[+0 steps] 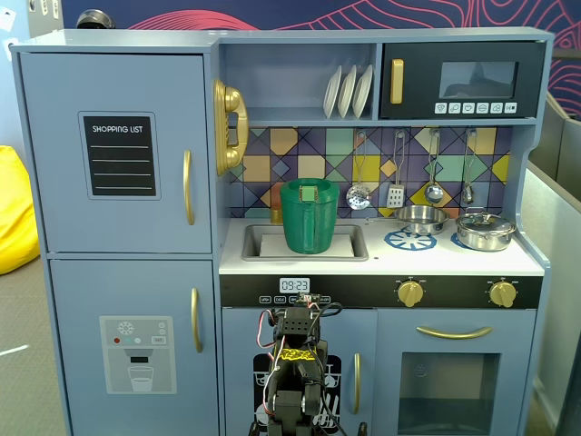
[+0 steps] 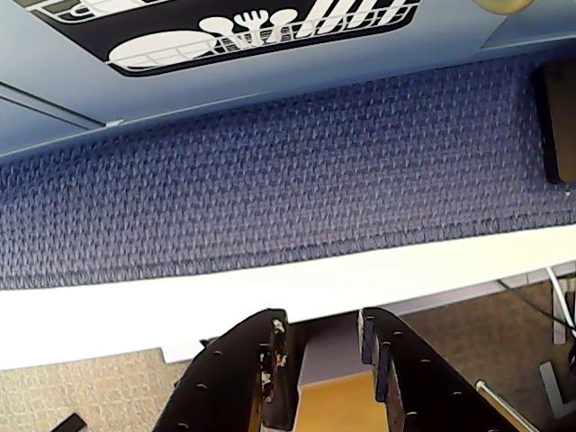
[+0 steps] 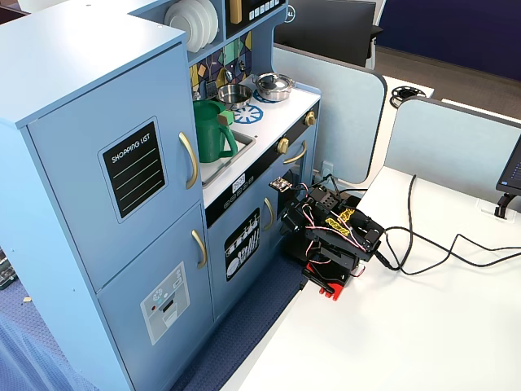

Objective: Open the left cabinet door

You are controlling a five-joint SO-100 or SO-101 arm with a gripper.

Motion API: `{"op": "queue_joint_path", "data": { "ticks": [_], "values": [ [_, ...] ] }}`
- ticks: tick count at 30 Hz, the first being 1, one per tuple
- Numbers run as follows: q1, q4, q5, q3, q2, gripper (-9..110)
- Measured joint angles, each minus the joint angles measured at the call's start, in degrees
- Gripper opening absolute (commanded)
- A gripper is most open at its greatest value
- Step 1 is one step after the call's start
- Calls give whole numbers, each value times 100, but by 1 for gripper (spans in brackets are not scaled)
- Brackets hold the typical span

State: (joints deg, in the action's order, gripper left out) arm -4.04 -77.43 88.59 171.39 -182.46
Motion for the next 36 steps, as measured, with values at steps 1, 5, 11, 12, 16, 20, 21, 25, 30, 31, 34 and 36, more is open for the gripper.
{"op": "queue_joint_path", "data": {
  "ticks": [1,5,11,12,16,20,21,25,30,31,34,36],
  "values": [
    [0,0,0,0,0,0],
    [-141,0,53,0,0,0],
    [-149,0,53,0,0,0],
    [-149,0,53,0,0,0],
    [-149,0,53,0,0,1],
    [-149,0,114,0,0,1],
    [-149,0,176,0,0,0],
    [-211,-9,378,9,9,0],
    [176,141,105,-97,255,0],
    [378,185,-18,-193,360,0],
    [1002,404,-352,-580,642,0],
    [1301,642,-466,-896,782,0]
  ]
}}
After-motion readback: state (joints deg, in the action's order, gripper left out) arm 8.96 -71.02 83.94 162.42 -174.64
